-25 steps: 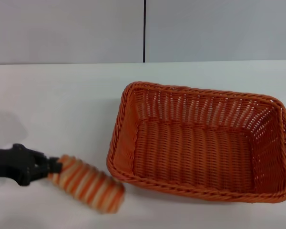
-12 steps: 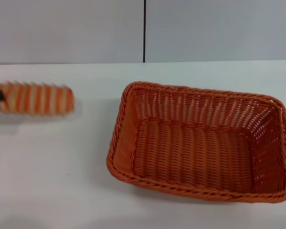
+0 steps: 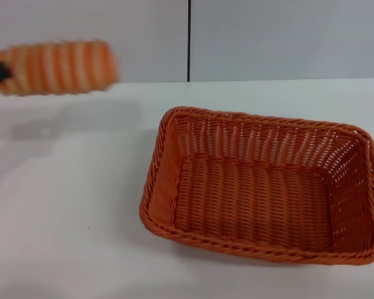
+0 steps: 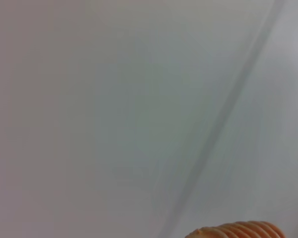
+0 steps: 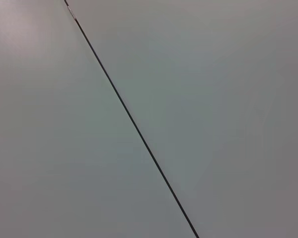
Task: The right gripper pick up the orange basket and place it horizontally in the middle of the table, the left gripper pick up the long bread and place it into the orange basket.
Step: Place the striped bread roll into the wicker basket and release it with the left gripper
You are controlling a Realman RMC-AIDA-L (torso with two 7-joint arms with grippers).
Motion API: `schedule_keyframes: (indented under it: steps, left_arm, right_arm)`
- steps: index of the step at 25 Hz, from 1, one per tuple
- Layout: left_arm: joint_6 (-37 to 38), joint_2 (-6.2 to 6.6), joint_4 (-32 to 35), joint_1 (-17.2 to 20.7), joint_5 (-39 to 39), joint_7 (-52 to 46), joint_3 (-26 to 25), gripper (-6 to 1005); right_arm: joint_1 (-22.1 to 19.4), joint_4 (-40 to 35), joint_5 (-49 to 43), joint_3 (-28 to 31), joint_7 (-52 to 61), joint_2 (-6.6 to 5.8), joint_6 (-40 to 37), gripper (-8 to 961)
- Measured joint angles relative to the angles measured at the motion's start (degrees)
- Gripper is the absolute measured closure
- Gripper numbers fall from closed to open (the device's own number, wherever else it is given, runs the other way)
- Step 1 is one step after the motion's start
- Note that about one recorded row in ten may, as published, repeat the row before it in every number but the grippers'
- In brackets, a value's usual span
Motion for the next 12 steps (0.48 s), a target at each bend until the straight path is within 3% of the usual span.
schedule_keyframes:
  steps: [2, 4, 6, 7, 12]
  left_arm:
    - [1.05, -0.40, -1.38, -0.73, -0.43, 0.31, 1.51, 910]
    - [1.30, -0.64, -9.07, -3.68, -0.97, 2.52, 7.80, 909]
    - [1.30, -0.64, -9.07, -3.68, -0.97, 2.52, 7.80, 909]
    - [0.43, -0.61, -13.23, -5.61, -0.89, 3.86, 11.04, 909]
    - [-0.83, -0.77, -16.63, -7.58, -0.82, 5.33, 16.24, 910]
  right_arm:
    - [0.10, 0.08, -0.03, -0.07, -0.14, 0.04, 0.22, 401]
    - [0.31, 0.10, -0.07, -0.13, -0.33, 0.09, 0.39, 401]
    - [0.36, 0.11, -0.08, -0.14, -0.35, 0.10, 0.46, 401]
    - [0.38, 0.11, -0.07, -0.13, -0.33, 0.11, 0.53, 401]
    - [0.66, 0.88, -0.08, -0.13, -0.28, 0.12, 0.94, 402]
